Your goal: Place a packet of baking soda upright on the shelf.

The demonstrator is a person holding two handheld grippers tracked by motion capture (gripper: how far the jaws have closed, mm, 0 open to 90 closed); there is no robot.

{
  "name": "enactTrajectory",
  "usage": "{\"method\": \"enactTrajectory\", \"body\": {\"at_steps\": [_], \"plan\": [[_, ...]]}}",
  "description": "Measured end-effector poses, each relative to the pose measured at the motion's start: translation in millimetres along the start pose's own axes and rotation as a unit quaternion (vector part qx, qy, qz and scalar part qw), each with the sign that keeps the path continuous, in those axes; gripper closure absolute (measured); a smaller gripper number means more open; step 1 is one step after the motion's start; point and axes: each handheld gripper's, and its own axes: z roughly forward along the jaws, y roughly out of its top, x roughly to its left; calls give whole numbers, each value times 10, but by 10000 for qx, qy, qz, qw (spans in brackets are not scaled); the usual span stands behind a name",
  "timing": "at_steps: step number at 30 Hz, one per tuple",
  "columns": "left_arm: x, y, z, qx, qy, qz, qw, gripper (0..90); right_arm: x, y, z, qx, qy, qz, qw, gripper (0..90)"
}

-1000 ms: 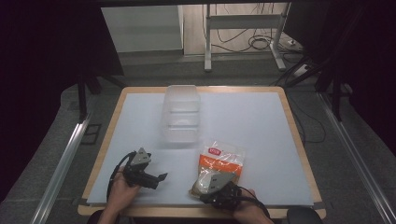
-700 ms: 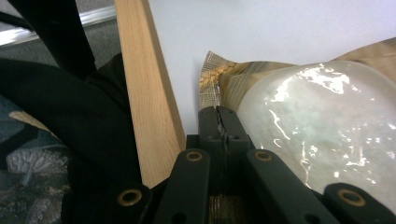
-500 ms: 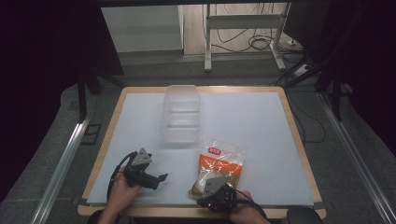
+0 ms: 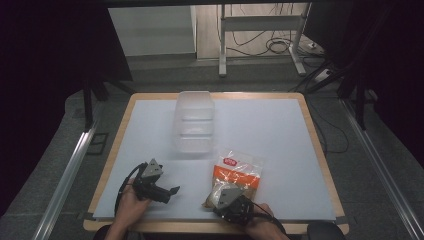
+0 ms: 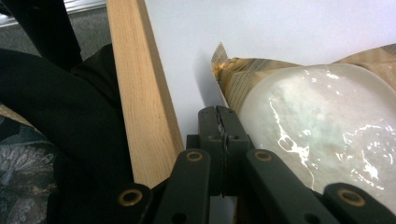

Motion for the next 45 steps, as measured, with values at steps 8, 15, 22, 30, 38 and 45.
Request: {"method": "enactTrajectory", "body": {"at_steps": [8,15,22,30,38,45], "plan": [[-4,0,7,-6,1,-9,10000,0,-161,3,23,-19,-166,124,9998,891],[-4,0,12,14,3,-1,10000,0,-372,-10,21,22,-392,292,9988,891],[0,-1,13,20,5,-4,10000,0,-451,4,35,111,-454,392,9981,889],[1,-2,12,14,7,-8,10000,0,-406,98,-151,-151,-174,622,9978,679],[2,-3,10,9,7,-14,10000,0,-558,83,-384,-210,-636,773,9948,373],[3,-3,9,7,1,-16,10000,0,-823,-88,-560,-186,-1267,885,9878,222]]}}
